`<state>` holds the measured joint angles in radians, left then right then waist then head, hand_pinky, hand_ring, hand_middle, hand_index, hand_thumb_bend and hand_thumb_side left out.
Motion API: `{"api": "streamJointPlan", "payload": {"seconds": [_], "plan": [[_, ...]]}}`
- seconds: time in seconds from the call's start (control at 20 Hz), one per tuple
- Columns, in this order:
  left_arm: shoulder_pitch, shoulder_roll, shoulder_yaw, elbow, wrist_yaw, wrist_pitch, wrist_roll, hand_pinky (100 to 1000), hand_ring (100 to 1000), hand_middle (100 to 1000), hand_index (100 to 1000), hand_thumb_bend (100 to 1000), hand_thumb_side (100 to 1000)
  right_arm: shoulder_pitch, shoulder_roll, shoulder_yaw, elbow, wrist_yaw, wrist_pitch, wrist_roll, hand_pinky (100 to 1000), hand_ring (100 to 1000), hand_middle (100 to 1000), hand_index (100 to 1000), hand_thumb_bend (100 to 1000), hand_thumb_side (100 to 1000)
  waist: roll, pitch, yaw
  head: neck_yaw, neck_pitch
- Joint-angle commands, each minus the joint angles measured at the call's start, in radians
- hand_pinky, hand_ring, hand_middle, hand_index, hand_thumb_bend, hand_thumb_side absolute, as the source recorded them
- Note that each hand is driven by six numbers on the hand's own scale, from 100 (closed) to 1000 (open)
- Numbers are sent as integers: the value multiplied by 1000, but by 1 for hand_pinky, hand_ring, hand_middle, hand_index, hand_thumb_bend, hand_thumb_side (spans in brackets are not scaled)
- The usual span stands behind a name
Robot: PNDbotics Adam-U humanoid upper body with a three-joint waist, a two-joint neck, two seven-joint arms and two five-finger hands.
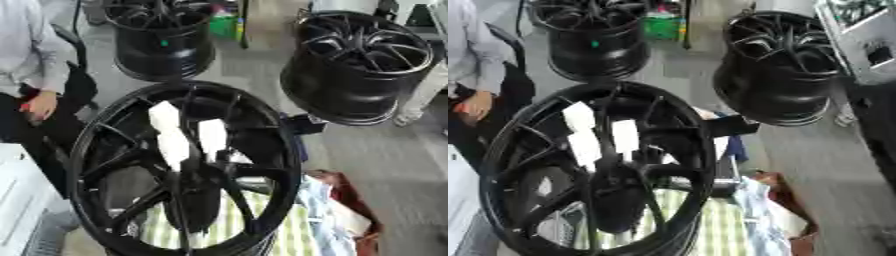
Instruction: Pull the pin out of the wheel hub.
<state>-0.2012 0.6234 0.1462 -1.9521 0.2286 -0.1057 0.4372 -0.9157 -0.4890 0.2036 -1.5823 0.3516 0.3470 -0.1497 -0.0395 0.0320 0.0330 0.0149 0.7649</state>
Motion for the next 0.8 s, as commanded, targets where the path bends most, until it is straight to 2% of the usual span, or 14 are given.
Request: {"api": "streamJointPlan", "payload": {"seconds": [0.05,0.4,0.55,0.65,0.8], "plan": [[-7,20,13,-8,0,-1,-2,821,837,754,822,523,525,-20,-17,-8,-16,6,-2,0,740,746,688,795,216,557,4,-11,1,0,5],[-8,20,13,-8,0,-1,-2,821,837,754,821,523,526,-19,-19,-7,-13,5,-1,1,740,747,689,795,221,557,4,-11,3,1,5],[-7,20,12,-7,1,0,-3,821,837,754,821,522,526,-36,-25,10,-3,7,3,29,745,752,696,801,223,565,3,-11,4,-1,5],[-8,22,10,-7,1,0,-5,821,837,754,822,522,526,-65,-35,39,15,6,14,86,755,765,711,809,217,585,2,-11,3,-3,5],[-8,26,7,-6,1,0,-8,821,837,754,821,522,526,-130,-53,95,64,20,33,254,772,778,728,819,214,593,0,-13,2,-5,5]]}}
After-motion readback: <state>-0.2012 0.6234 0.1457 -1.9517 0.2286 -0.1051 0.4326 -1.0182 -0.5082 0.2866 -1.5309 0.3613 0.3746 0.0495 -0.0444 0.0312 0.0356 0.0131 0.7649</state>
